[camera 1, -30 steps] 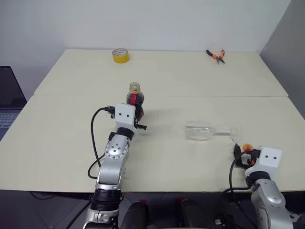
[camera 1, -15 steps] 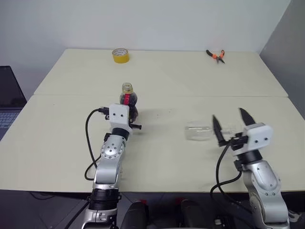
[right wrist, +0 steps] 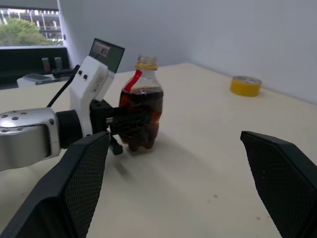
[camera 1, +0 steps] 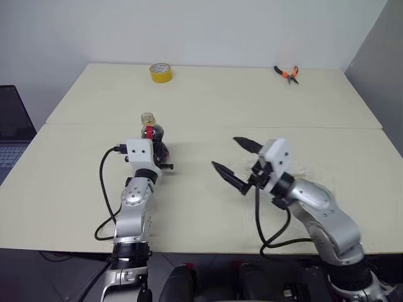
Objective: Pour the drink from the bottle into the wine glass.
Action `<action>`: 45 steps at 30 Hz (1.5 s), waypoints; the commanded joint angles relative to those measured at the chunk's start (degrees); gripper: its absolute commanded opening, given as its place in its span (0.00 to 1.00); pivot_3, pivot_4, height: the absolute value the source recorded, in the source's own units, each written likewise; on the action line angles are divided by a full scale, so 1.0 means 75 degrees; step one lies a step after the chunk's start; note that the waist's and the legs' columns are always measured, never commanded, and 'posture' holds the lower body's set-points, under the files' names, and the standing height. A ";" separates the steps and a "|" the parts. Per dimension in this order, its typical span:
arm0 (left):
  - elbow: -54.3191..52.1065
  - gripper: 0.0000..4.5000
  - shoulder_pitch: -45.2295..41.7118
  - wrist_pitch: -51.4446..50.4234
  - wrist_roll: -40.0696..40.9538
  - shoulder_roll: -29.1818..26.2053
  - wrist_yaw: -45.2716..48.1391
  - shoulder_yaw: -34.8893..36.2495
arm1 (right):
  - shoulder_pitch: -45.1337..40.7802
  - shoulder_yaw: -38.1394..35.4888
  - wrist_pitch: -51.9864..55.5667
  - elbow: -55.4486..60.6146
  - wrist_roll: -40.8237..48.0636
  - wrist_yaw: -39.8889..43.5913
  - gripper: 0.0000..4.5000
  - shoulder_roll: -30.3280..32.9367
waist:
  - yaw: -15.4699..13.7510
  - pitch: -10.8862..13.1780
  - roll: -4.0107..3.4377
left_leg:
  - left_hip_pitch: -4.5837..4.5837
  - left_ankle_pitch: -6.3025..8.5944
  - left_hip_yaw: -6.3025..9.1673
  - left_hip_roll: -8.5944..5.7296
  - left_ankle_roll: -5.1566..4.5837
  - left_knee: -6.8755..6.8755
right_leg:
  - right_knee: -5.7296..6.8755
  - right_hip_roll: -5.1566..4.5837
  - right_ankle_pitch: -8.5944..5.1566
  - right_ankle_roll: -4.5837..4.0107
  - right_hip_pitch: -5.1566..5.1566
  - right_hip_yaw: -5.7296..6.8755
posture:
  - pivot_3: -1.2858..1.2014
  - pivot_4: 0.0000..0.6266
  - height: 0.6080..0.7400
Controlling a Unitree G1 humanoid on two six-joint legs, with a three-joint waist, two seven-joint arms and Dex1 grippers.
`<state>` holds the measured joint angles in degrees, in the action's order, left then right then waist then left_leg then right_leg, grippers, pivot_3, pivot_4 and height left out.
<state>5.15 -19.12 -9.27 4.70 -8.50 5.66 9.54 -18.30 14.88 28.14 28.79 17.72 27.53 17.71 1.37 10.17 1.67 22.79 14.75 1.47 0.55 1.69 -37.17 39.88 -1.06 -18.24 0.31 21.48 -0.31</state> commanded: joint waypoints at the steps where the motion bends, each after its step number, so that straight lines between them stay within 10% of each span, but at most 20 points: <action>1: 0.0231 0.14 -0.0411 0.0521 0.0147 -0.0220 0.0044 0.0243 | -0.0426 0.0386 0.0241 -0.0249 -0.0156 0.0019 1.00 -0.0231 | -0.0002 0.0000 0.0000 | 0.0005 0.0000 0.0000 0.0000 0.0001 -0.0001 | -0.0001 -0.0001 0.0000 0.0000 0.0003 0.0001 | 0.52 0.24 1.00; 18: 0.3369 0.14 -0.1789 0.2147 0.0330 -0.0815 0.0575 0.0478 | -0.1158 0.0122 0.0755 -0.1014 -0.0226 -0.0191 1.00 -0.0903 | 0.0001 0.0000 0.0005 | 0.0007 -0.0001 0.0011 -0.0002 0.0000 -0.0011 | 0.0009 -0.0010 0.0001 -0.0002 0.0005 0.0021 | 0.52 0.24 1.00; 30: 0.2647 0.99 -0.1108 0.2359 0.0598 -0.0608 0.1077 0.0337 | -0.1035 0.0215 0.0758 -0.0677 -0.0417 -0.0083 1.00 -0.0493 | 0.0015 -0.0001 0.0006 | 0.0010 -0.0002 0.0007 -0.0002 0.0002 -0.0011 | 0.0006 -0.0011 0.0001 -0.0002 0.0006 0.0016 | 0.52 0.24 1.00; 45: -0.1898 0.99 0.2347 0.0497 0.0406 -0.0643 0.1128 -0.0440 | 0.1034 -0.1158 -0.0082 0.1008 -0.1451 -0.0325 1.00 0.1516 | 0.0005 -0.0001 0.0005 | -0.0006 0.0000 0.0007 0.0001 -0.0002 0.0001 | 0.0004 -0.0008 0.0000 -0.0001 -0.0006 0.0008 | 0.52 0.24 1.00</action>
<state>-5.53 -1.80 -5.28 8.26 -13.17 13.46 7.43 -11.19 8.54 30.09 33.66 8.02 25.84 28.45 1.40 10.16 1.71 22.73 14.75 1.52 0.55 1.68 -37.16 39.90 -1.12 -18.24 0.30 21.42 -0.25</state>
